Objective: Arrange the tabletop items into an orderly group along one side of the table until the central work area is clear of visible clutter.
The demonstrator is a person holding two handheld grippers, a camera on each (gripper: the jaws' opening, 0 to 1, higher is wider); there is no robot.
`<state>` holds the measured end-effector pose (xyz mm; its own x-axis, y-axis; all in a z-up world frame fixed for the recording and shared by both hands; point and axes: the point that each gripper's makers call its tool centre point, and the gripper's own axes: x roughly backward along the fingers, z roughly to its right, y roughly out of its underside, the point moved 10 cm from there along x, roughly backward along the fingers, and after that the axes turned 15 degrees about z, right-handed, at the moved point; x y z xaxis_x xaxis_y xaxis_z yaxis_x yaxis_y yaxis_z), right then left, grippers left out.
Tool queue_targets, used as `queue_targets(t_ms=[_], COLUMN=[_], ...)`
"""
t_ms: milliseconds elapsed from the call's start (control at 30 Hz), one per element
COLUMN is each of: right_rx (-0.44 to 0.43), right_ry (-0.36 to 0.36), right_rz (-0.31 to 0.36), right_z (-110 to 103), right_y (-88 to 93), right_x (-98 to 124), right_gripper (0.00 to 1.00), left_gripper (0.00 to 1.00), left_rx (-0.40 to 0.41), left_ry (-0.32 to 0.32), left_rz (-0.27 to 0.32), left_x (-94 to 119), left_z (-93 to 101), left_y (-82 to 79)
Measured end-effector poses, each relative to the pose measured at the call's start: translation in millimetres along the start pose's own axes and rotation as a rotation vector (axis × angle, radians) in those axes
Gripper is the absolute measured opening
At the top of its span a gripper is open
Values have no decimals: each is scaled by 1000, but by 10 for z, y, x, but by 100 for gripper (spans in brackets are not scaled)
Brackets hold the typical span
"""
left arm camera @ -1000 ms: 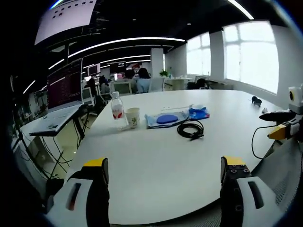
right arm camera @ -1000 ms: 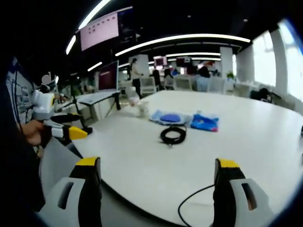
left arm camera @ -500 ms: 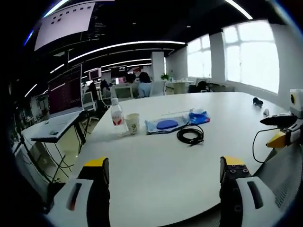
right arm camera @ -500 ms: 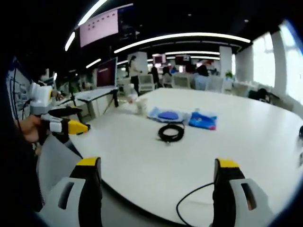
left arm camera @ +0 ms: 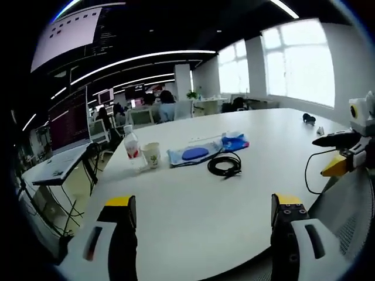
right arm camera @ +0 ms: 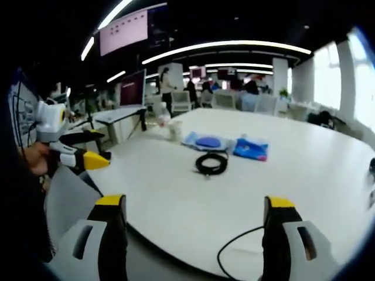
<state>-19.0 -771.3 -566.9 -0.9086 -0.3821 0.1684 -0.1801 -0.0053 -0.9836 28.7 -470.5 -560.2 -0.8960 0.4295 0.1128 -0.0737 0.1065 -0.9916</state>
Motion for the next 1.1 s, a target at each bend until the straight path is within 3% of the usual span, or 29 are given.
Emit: queue_targets(t_ms=[233,1100], right_rx=[2,-16], right_ry=[5,20], right_rz=[7,12], right_z=[-2,4], right_y=[-4,-11], right_x=[2,5], right_gripper=[95,97], left_gripper=[96,98], left_rx=[53,44], left_ry=[-44,-25], left_rz=[21,29], left_x=[19,28], left_z=[-70,-47], left_y=[-7,-17])
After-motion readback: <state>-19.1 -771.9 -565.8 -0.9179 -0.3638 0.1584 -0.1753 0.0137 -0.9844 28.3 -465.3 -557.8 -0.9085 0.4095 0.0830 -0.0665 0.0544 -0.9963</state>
